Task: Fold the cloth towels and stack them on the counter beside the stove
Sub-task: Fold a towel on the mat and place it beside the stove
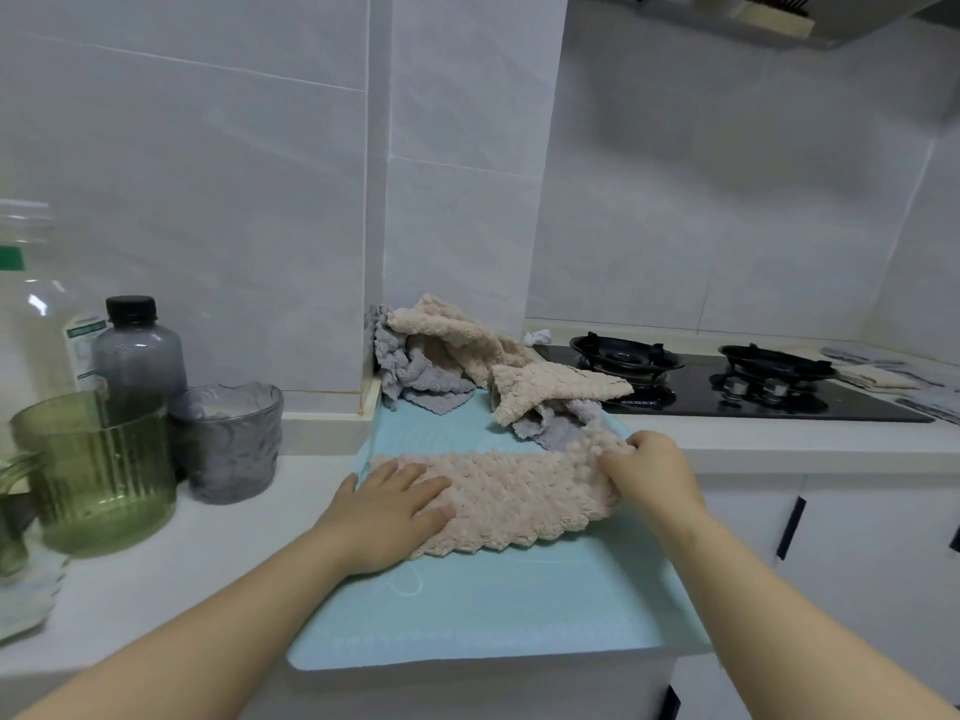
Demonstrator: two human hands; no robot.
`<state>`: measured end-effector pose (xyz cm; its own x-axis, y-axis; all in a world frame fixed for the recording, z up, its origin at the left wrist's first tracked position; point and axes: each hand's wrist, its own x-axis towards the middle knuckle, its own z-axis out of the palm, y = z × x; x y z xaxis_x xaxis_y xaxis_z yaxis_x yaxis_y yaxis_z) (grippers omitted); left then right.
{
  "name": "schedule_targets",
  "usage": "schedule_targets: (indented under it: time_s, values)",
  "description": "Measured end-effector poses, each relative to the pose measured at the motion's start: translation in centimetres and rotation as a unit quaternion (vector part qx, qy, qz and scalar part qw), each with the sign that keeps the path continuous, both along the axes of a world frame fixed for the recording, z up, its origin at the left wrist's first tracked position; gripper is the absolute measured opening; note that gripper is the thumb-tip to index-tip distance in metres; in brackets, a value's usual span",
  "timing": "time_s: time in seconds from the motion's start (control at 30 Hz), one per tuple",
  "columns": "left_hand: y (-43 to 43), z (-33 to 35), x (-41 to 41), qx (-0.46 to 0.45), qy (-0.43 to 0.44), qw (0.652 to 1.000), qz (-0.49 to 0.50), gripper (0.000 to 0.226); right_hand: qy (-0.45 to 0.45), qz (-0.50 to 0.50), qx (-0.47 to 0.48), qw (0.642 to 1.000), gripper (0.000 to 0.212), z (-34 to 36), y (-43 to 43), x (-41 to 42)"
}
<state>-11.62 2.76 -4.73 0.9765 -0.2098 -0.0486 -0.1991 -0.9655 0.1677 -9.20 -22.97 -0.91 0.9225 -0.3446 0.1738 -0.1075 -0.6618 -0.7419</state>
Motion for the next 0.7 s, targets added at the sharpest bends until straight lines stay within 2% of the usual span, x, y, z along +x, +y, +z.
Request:
schedule_targets:
  time_s: [0.07,0.13,0.23,0.3,0.4,0.47,0.5,0.6,0.7]
  values:
    - [0.0,-0.2,0.0,-0.042,-0.035,0.999,-0.001,0.051,-0.037,0.010,-0.003,0.999,0.014,1.3,1.9,-0.1]
    - [0.3,-0.2,0.3,-0.157,-0.071,0.985,0.030,0.048,-0.069,0.034,0.019,0.997,0.014,2.5,4.2,-0.2]
    - [1.2,-0.2,0.3,-0.399,-0.081,0.909,0.087,0.048,-0.091,0.085,0.056,0.991,0.004,3.5,7.9,-0.7]
    - [1.6,-0.3,0.5,-0.500,-0.062,0.856,0.112,0.053,-0.088,0.139,0.077,0.983,0.011,3.6,10.2,-1.5]
    - [1.8,0.0,1.1,-0.555,-0.039,0.822,0.126,0.048,-0.045,0.249,0.101,0.962,0.016,3.2,12.4,-3.0]
    - [2.1,-0.5,1.8,-0.596,-0.041,0.794,0.112,0.075,-0.017,0.328,0.075,0.942,0.034,2.6,12.9,-3.4]
    - [2.2,-0.7,2.1,-0.597,-0.051,0.794,0.103,0.080,-0.016,0.346,0.057,0.937,0.039,2.2,12.7,-3.3]
    - [1.8,-0.1,1.3,-0.560,-0.030,0.820,0.113,0.066,-0.059,0.315,0.066,0.945,0.034,1.4,11.2,-3.0]
    - [1.9,-0.3,0.9,-0.546,-0.017,0.829,0.122,0.032,-0.076,0.264,0.039,0.961,0.017,0.3,9.6,-2.4]
